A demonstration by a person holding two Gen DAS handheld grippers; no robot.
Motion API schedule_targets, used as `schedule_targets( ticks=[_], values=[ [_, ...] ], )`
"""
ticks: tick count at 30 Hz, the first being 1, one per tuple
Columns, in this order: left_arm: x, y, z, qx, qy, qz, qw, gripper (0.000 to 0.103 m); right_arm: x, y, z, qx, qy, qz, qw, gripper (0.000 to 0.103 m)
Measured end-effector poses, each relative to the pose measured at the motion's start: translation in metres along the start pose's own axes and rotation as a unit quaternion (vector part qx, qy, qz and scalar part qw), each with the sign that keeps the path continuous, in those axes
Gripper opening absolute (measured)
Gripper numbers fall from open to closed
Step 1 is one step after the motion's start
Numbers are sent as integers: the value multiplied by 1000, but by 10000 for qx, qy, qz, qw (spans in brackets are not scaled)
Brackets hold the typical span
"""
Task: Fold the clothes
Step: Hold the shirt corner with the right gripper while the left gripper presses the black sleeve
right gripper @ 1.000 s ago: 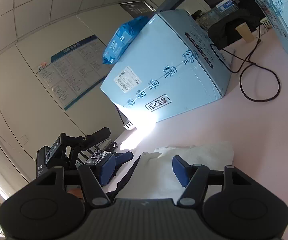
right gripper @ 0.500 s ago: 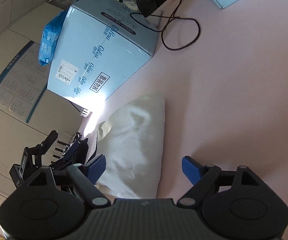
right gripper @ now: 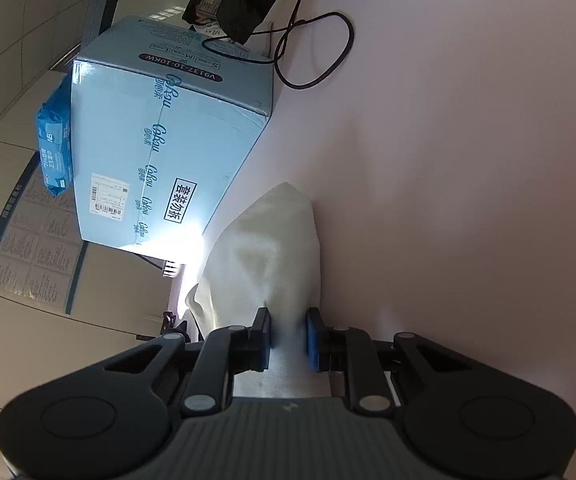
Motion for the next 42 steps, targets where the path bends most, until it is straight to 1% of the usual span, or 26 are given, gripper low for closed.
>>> schedule_targets(
  ticks=[2,5,8,9,11,12,13,15,17,19,21,22,23,25,26,27,28,30,31,34,35,36,39,42],
  values=[
    [5,-5,8,92,-72,-97,9999,89,-12,1,0,11,86,92,9999,13],
    [20,-23,24,-21,-585,-451,9973,90,-47,-2,7,-22,-21,386,9993,13],
    [39,-45,44,-134,-1077,-873,9903,90,-93,-2,23,134,-128,579,9982,13],
    [46,-52,51,-158,-1223,-1024,9871,90,-108,1,28,138,-202,644,9976,13],
    [61,-69,66,-161,-1453,-1330,9803,90,-142,5,34,4,-514,840,9951,13],
    [70,-78,73,-131,-1530,-1448,9775,90,-157,8,35,-62,-677,935,9933,13],
    [78,-85,78,-78,-1544,-1481,9768,90,-169,10,36,-101,-803,993,9918,13],
    [89,-91,89,119,-1444,-1343,9803,90,-184,12,35,-143,-1008,1057,9892,13],
    [93,-92,96,76,-1427,-1376,9801,90,-188,13,30,-233,-1229,1105,9860,13],
    [92,-82,106,-116,-1650,-1420,9760,90,-188,16,24,-311,-1290,1130,9847,14],
    [92,-69,116,-405,-1871,-1205,9741,90,-187,17,21,-345,-1308,1152,9841,14],
    [94,-63,118,-614,-1972,-1102,9722,90,-187,18,20,-339,-1338,1171,9835,14],
    [99,-59,116,-913,-2028,-1135,9683,90,-186,18,20,-323,-1361,1185,9831,14],
    [117,-61,104,-1444,-2049,-1486,9566,90,-185,17,22,-228,-1409,1184,9827,15],
    [128,-65,97,-1546,-2024,-1626,9533,87,-184,18,23,-180,-1439,1174,9824,15],
    [139,-69,92,-1555,-2049,-1690,9514,77,-183,18,23,-136,-1472,1160,9822,15],
    [138,-70,92,-1477,-2069,-1674,9525,76,-181,19,24,-104,-1519,1150,9816,15],
    [135,-71,93,-1343,-2116,-1643,9540,79,-178,21,22,-108,-1602,1155,9803,15],
    [134,-71,93,-1343,-2159,-1630,9533,79,-177,22,18,-135,-1616,1165,9799,16],
    [132,-67,92,-1484,-2280,-1672,9477,80,-171,27,0,-327,-1637,1183,9788,17],
    [129,-64,90,-1557,-2305,-1665,9460,82,-171,28,-5,-396,-1657,1182,9783,17],
    [125,-59,87,-1644,-2317,-1595,9454,86,-169,29,-12,-498,-1694,1180,9772,17],
    [113,-40,78,-1896,-2334,-1122,9471,89,-162,32,-33,-832,-1812,1148,9732,17],
    [96,-21,67,-2067,-2373,-731,9464,90,-146,35,-57,-1192,-1818,1055,9704,18]
  ],
)
Point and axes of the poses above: each gripper's, at about its wrist camera, not at the fingertips, and x roughly the way its jaws point, z to its right, y to its top, the point moved 6 cm from there along x, roughly the way its jaws point, and after that the axes turned 13 degrees about -x, right-handed, at the moved point
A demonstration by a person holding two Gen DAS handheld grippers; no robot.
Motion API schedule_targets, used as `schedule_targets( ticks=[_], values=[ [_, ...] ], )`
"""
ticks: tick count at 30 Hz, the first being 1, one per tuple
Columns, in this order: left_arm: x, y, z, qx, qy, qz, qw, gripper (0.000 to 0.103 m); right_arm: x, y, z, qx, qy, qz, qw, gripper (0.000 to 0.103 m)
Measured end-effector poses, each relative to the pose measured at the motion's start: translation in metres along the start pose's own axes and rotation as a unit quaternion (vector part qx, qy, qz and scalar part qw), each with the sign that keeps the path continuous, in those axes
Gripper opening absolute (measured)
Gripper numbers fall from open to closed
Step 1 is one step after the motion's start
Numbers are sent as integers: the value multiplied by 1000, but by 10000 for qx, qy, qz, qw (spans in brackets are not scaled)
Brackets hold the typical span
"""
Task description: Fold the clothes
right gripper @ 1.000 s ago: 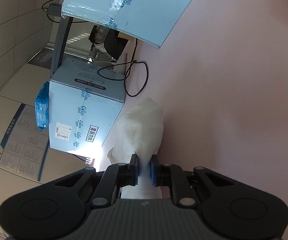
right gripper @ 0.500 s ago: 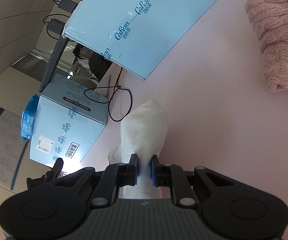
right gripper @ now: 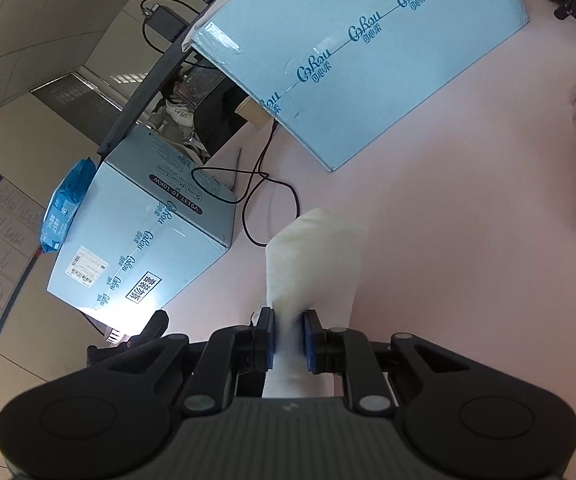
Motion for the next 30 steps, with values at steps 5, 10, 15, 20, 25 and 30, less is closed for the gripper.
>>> schedule_targets(
  ticks=[5,10,15,20,25,30],
  values=[
    [-28,28,5,-173,-205,548,9981,90,32,3,-52,-653,229,-197,9974,20],
    [-42,42,12,-286,-469,656,9963,90,76,-24,-90,-1016,575,-704,9907,21],
    [-43,45,21,-219,-651,612,9958,90,122,-55,-91,-779,871,-1219,9856,20],
    [-51,47,29,-62,-727,691,9949,91,124,-52,-87,-402,1506,-1128,9813,58],
    [-56,37,40,194,-842,772,9933,92,70,-14,-89,-643,2092,-10,9758,94],
    [-50,16,52,651,-910,466,9926,94,54,8,-65,-343,2521,501,9658,95]
  ],
)
Point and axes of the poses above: each gripper's, at about its wrist camera, not at the fingertips, and x roughly the way its jaws point, z to its right, y to its top, the point moved 6 cm from there along x, roughly the way its jaws point, and after that the axes turned 13 degrees about -x, right-handed, at the moved point
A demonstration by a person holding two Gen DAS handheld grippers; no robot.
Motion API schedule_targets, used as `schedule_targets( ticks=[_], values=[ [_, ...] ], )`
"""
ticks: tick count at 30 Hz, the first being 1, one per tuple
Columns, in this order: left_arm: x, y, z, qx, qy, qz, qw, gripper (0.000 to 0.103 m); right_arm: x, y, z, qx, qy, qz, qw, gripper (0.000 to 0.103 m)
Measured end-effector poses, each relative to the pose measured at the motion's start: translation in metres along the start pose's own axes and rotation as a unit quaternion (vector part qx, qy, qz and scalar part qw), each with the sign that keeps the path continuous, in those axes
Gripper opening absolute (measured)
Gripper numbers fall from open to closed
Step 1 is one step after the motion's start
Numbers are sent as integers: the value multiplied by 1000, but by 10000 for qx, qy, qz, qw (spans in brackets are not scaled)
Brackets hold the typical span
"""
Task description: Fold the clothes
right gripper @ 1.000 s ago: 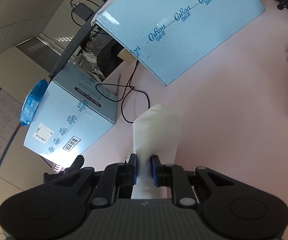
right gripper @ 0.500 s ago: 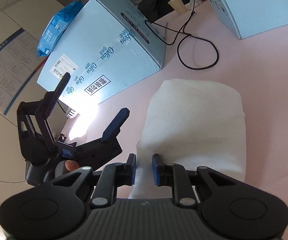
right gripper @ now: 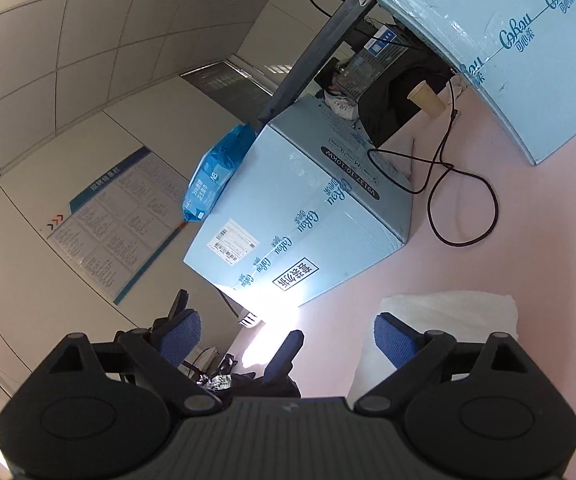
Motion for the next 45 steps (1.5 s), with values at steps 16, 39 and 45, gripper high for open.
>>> schedule_targets(
  ticks=[16,39,45],
  values=[
    [21,-66,-4,1527,421,-1250,9794,94,66,-24,79,711,244,173,9970,100],
    [-18,-84,-48,910,1311,-1091,9811,94,56,-21,136,2553,937,-64,9623,92],
    [-2,-49,-36,-262,774,-989,9917,95,31,-7,123,2199,763,102,9725,95]
  ],
)
Point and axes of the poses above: each gripper's, at about its wrist camera, not at the fingertips, and x roughly the way its jaws point, z to its right, y to its top, the point moved 6 cm from there along x, roughly the way its jaws point, and after that the axes turned 13 degrees about -x, right-handed, at the moved point
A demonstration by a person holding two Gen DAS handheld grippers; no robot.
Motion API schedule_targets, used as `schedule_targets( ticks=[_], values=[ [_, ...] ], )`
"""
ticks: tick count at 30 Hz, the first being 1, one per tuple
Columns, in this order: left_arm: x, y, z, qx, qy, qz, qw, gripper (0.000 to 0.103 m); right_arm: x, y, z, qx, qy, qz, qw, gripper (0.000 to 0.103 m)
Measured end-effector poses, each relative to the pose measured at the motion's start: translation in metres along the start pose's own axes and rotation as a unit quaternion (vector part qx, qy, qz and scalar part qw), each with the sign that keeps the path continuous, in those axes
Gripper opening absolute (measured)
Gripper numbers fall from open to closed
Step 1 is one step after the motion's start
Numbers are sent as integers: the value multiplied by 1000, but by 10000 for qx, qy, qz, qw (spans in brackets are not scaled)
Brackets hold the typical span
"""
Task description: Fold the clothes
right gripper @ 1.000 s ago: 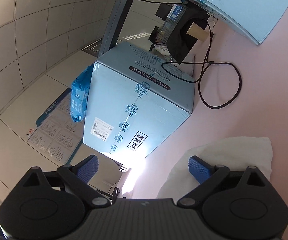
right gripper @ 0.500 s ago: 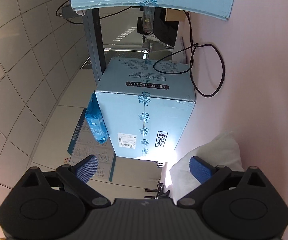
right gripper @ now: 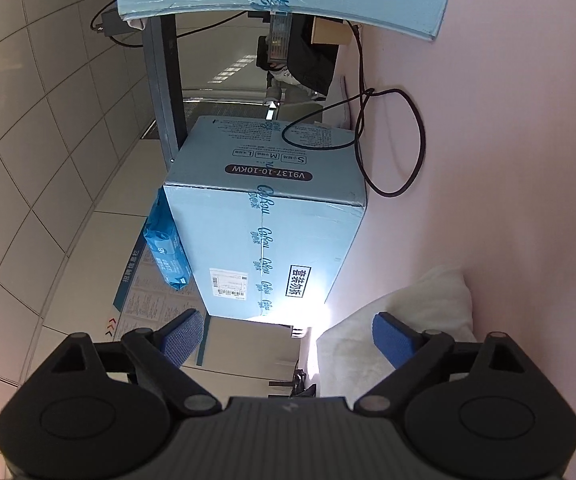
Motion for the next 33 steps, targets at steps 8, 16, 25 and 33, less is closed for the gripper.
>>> schedule_targets(
  ticks=[8,16,25,33],
  values=[
    [41,71,5,-91,277,796,9964,95,-35,-1,-28,223,1174,315,9923,98],
    [26,74,-33,-541,-118,704,9960,96,-2,-65,-41,-723,756,-1763,9788,99],
    [22,84,-46,-808,122,877,9928,96,-4,-80,-26,-837,289,-1898,9778,86],
    [4,92,-53,-1413,-140,1199,9826,96,-7,-90,-58,-767,663,-1685,9805,102]
  ],
)
Point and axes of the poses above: each gripper's, at about its wrist camera, not at the fingertips, and x roughly the way its jaws point, z to its right, y to its top, the point moved 6 cm from there along x, roughly the way its jaws point, and after that the axes turned 13 degrees about -x, right-handed, at the moved point
